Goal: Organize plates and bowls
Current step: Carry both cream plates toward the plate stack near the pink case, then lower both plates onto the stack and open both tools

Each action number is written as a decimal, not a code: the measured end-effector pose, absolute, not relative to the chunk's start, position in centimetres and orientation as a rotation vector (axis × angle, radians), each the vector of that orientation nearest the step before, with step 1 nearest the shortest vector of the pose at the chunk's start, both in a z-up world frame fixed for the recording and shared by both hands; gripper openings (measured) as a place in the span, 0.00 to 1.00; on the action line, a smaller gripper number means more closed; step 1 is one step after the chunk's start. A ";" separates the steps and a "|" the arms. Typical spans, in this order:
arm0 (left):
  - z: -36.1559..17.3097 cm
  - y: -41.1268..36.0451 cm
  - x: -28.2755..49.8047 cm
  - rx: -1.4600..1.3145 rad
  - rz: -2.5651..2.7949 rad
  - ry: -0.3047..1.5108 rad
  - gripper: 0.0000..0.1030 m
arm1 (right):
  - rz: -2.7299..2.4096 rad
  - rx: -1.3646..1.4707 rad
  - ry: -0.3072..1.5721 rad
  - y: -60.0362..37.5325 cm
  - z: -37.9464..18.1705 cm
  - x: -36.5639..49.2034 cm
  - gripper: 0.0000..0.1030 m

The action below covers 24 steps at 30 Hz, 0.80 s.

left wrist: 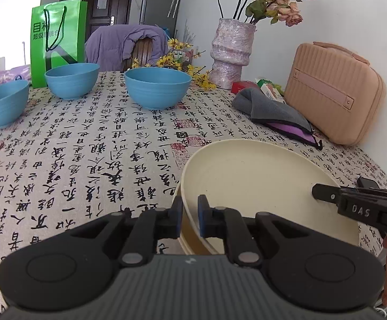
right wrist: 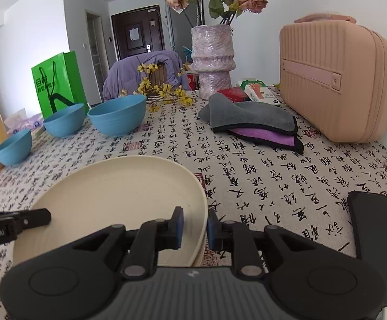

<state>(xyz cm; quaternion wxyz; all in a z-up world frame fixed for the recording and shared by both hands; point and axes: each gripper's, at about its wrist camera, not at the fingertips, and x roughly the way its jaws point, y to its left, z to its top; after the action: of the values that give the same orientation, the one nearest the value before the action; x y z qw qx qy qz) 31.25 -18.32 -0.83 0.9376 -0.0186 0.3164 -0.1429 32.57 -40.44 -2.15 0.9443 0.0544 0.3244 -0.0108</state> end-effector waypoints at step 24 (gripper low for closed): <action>1.4 -11.3 24.3 -0.023 -0.241 0.503 0.53 | 0.100 0.033 0.548 -34.4 0.3 27.9 0.41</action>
<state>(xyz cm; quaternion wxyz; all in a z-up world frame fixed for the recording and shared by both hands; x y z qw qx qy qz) 24.29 -11.31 1.43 0.9613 -0.0114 0.2483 -0.1189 27.90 -34.44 0.28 0.9613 0.0162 0.2706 0.0493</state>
